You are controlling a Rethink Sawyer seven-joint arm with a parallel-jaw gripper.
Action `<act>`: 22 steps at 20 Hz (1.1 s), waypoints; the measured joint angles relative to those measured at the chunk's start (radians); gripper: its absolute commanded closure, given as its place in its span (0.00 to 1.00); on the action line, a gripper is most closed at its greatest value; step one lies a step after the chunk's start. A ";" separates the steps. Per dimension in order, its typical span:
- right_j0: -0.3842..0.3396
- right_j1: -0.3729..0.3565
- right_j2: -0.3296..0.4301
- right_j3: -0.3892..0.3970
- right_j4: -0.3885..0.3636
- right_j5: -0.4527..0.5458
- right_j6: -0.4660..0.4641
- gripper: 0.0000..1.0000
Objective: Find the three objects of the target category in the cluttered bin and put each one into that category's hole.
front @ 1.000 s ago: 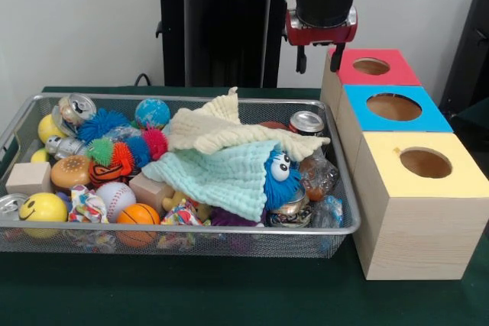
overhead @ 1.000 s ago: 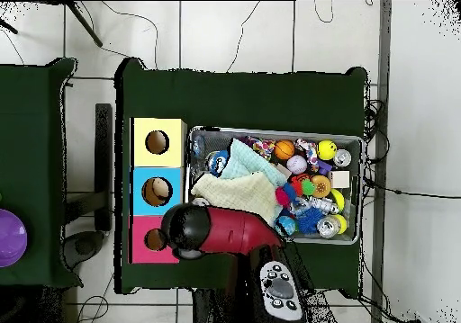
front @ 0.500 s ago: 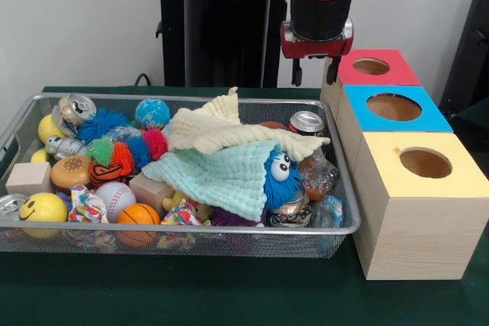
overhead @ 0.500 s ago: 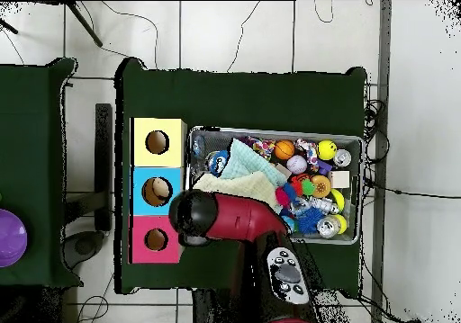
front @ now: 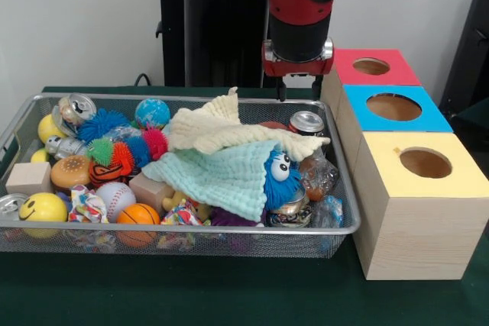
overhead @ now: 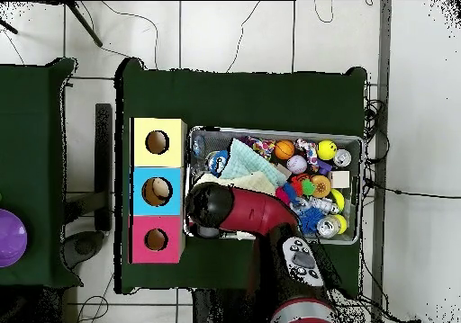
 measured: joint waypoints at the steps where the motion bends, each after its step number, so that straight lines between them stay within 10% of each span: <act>1: -0.001 0.003 0.000 -0.002 0.000 0.000 0.000 0.00; 22: 0.119 -0.060 -0.072 -0.032 0.000 -0.210 0.001 0.00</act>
